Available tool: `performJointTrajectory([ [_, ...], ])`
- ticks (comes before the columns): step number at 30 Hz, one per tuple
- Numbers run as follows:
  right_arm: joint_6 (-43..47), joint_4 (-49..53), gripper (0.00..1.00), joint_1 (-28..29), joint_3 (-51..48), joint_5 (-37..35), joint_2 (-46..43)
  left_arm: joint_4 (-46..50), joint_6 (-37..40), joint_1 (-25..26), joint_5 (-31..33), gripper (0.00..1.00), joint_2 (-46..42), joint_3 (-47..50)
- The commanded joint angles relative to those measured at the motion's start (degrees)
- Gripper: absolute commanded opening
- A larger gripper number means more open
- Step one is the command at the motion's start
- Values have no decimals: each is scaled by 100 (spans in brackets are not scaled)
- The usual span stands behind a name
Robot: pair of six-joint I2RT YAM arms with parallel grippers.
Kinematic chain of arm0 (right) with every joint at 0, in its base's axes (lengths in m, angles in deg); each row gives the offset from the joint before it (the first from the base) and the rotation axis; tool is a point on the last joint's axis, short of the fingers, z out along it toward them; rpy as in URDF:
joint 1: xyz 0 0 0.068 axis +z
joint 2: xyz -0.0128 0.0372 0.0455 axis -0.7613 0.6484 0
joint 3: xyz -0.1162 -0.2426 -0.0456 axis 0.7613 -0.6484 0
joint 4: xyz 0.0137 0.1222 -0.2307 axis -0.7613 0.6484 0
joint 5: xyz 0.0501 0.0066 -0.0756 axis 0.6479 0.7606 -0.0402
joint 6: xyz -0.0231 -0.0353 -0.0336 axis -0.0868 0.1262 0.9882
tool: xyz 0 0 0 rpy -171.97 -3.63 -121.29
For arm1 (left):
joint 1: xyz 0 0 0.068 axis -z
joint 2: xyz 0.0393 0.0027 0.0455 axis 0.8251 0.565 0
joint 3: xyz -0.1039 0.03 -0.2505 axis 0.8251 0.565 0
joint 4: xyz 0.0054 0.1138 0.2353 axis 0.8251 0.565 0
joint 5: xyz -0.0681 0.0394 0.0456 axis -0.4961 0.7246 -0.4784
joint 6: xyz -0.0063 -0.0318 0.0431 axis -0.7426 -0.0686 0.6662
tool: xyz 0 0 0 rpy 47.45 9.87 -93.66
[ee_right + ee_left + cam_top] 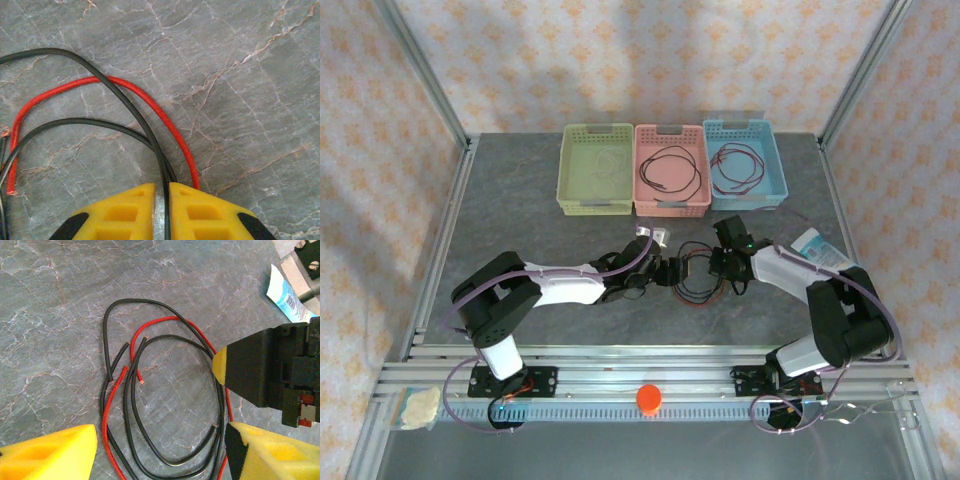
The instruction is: Untangle the cables
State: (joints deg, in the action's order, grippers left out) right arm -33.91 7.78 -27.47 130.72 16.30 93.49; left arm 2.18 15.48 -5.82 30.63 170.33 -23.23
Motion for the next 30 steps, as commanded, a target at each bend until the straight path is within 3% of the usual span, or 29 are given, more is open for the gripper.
performJointTrajectory([
  [1,-73,25,16,39,17,-249,80,-117,-43,-9,27,70,47,-46],
  [12,-19,-105,17,116,28,-110,478,6,45,-12,57,69,48,-112],
  [19,26,483,16,448,373,-964,983,11,67,-93,157,69,-60,-37],
  [24,-26,433,7,573,398,-1008,1173,-73,9,-245,209,69,-253,155],
  [27,-54,321,0,641,398,-1023,965,-42,48,-333,236,69,-355,210],
  [30,-16,249,0,654,390,-1094,514,36,135,-480,255,69,-465,207],
])
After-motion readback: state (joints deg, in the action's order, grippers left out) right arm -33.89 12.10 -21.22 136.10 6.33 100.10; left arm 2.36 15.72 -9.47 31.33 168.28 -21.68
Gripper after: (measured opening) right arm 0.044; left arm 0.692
